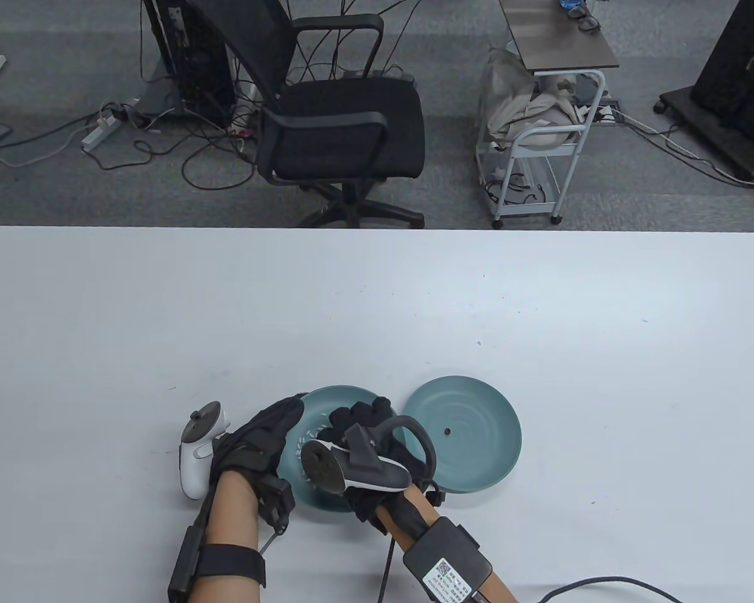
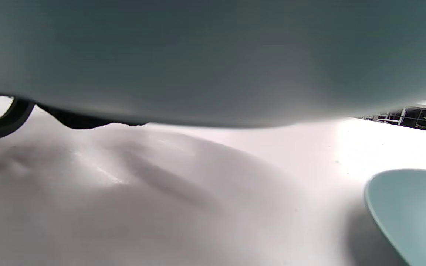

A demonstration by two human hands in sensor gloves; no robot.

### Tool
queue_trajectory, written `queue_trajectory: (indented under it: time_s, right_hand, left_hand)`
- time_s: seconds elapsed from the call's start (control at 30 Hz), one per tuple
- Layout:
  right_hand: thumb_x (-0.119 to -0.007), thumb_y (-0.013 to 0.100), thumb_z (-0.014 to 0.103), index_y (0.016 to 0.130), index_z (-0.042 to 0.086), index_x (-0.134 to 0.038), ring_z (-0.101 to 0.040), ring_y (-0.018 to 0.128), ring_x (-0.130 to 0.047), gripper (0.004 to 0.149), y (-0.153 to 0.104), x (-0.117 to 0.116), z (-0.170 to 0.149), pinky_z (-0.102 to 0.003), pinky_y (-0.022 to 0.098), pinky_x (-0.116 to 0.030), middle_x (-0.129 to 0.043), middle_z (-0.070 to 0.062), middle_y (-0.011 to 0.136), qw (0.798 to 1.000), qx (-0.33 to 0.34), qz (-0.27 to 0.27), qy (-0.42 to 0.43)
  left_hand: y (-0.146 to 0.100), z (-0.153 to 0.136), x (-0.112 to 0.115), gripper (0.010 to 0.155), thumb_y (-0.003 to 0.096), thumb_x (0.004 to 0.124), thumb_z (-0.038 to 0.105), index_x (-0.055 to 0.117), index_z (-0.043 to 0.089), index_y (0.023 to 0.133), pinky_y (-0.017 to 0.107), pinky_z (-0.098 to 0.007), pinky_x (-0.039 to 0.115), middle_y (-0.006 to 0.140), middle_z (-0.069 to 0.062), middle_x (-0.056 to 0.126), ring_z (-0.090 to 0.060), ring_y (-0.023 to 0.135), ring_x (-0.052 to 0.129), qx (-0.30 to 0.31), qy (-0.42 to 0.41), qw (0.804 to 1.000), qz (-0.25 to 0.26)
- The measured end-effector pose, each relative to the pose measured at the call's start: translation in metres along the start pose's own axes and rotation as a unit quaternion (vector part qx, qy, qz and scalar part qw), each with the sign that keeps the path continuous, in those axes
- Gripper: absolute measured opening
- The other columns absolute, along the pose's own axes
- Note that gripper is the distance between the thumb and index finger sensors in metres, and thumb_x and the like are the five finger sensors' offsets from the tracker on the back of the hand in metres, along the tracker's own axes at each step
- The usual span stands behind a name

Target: Pick coffee beans with hand pinch into plate

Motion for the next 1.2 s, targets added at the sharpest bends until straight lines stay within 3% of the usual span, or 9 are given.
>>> queue_trajectory:
  time_s: [0.27,0.57,0.73,0.97,1.2]
  right_hand:
    - [-0.078,0.049,0.041,0.079,0.017,-0.081,-0.038,0.076,-0.078,0.039,-0.001,-0.003,-0.018,-0.071,0.068,-0.054,-0.076,-0.009,0.091,0.998,-0.015,0.007,0.054]
    - [-0.077,0.05,0.036,0.085,0.016,-0.078,-0.038,0.079,-0.077,0.04,-0.003,-0.004,-0.003,-0.07,0.069,-0.055,-0.072,-0.01,0.095,0.999,-0.002,0.039,-0.007]
    - [-0.078,0.049,0.037,0.083,0.017,-0.078,-0.038,0.079,-0.076,0.039,-0.005,-0.003,-0.005,-0.07,0.069,-0.054,-0.072,-0.01,0.094,1.0,0.004,0.002,0.019]
    - [-0.079,0.048,0.039,0.08,0.015,-0.079,-0.039,0.077,-0.078,0.04,-0.007,0.003,-0.011,-0.071,0.068,-0.053,-0.075,-0.009,0.092,0.999,0.005,-0.008,0.042]
    - [-0.079,0.048,0.039,0.08,0.015,-0.08,-0.038,0.077,-0.078,0.039,-0.018,0.038,-0.047,-0.072,0.068,-0.052,-0.075,-0.009,0.091,0.99,-0.031,-0.075,0.114]
  left_hand:
    - [0.002,-0.001,0.0,0.056,0.07,0.066,0.037,0.056,0.011,0.118,0.048,-0.047,0.09,0.094,-0.024,0.089,-0.039,0.072,0.099,0.001,-0.001,1.0,-0.004]
    - [0.002,-0.001,-0.002,0.056,0.0699,0.066,0.037,0.056,0.012,0.118,0.048,-0.047,0.09,0.095,-0.024,0.089,-0.039,0.072,0.099,-0.001,0.012,1.0,-0.001]
    - [0.001,-0.002,-0.002,0.056,0.0701,0.066,0.038,0.055,0.012,0.119,0.049,-0.047,0.09,0.095,-0.024,0.089,-0.038,0.073,0.099,-0.001,0.003,1.0,-0.003]
    - [0.002,-0.001,0.001,0.056,0.0704,0.064,0.038,0.053,0.013,0.119,0.049,-0.046,0.09,0.096,-0.023,0.088,-0.037,0.074,0.099,0.003,0.009,1.0,-0.015]
    - [0.0,0.0,-0.003,0.056,0.0701,0.064,0.038,0.055,0.013,0.119,0.049,-0.045,0.091,0.095,-0.022,0.089,-0.036,0.073,0.099,0.01,0.014,1.0,0.007]
Point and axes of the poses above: the tracker on the back of each hand, its own z axis roughly to the thumb side, its own y axis roughly from the wrist to the fingertips, x = y × z, the point moved 4 cm from there along y, roughly from the wrist to the fingertips
